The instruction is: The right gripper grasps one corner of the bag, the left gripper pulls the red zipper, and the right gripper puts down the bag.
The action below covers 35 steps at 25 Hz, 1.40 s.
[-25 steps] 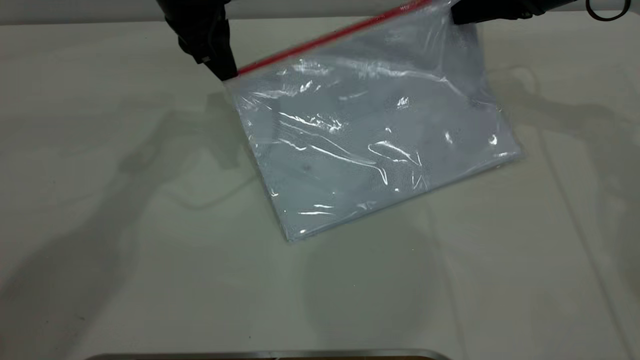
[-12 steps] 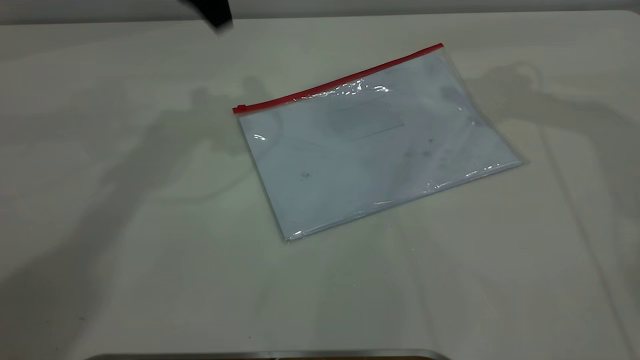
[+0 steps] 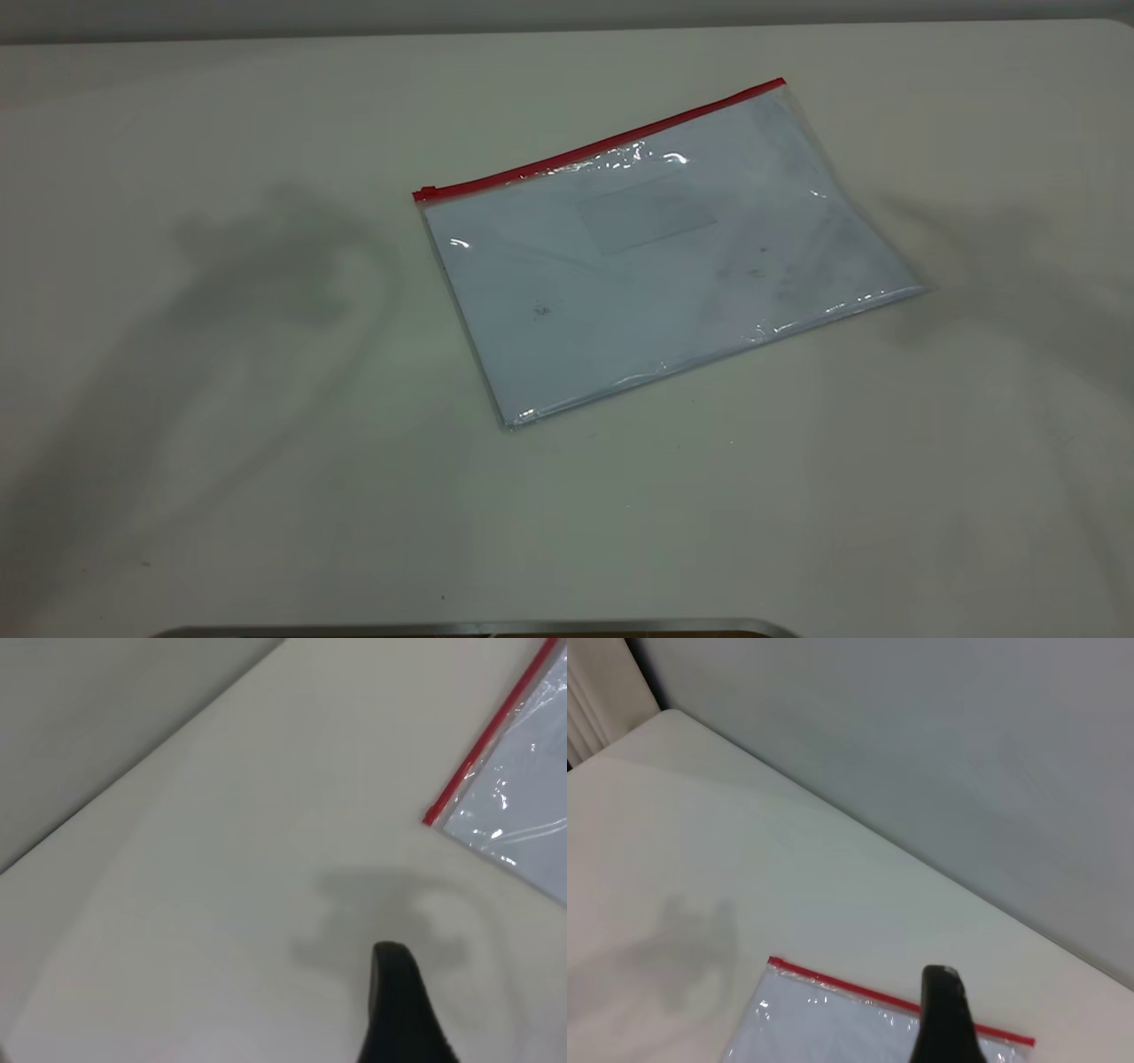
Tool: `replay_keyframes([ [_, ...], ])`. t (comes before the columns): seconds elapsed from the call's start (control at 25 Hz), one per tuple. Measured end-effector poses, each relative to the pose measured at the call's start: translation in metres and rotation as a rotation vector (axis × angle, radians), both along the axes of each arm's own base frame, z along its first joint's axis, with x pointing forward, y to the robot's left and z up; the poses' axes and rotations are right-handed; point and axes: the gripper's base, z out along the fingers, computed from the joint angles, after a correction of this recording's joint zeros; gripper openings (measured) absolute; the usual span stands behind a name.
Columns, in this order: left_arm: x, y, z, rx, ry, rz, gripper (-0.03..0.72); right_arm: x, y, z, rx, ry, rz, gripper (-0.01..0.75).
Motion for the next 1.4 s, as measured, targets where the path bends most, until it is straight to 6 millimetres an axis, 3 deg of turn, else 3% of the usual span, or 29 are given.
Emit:
replay_keyframes([
  [0.2, -0.052, 0.02, 0.05, -0.031, -0.091, 0.053, 0.523, -0.083, 0.003, 0.05, -0.016, -0.046, -0.025, 0.57],
  [0.36, -0.087, 0.031, 0.08, -0.076, -0.191, 0.064, 0.523, -0.143, 0.008, 0.069, -0.002, -0.025, -0.02, 0.57],
  [0.56, -0.127, 0.044, 0.099, -0.157, -0.255, 0.127, 0.523, -0.188, 0.01, 0.077, 0.067, -0.034, -0.066, 0.57],
  [0.68, -0.152, 0.052, 0.099, -0.199, -0.264, 0.167, 0.523, -0.21, 0.011, 0.061, 0.088, -0.001, -0.085, 0.57],
  [0.84, -0.193, 0.065, 0.084, -0.22, -0.261, 0.191, 0.523, -0.241, 0.013, 0.026, 0.086, 0.033, -0.093, 0.57],
  [1.0, -0.235, 0.078, 0.057, -0.249, -0.242, 0.216, 0.523, -0.272, 0.014, -0.013, 0.081, 0.049, -0.096, 0.57],
  [1.2, -0.277, 0.091, 0.007, -0.258, -0.199, 0.244, 0.523, -0.307, 0.013, -0.058, 0.033, 0.016, -0.124, 0.57],
  [1.4, -0.305, 0.103, -0.041, -0.221, -0.189, 0.259, 0.523, -0.325, 0.002, -0.101, -0.086, -0.003, -0.228, 0.57],
])
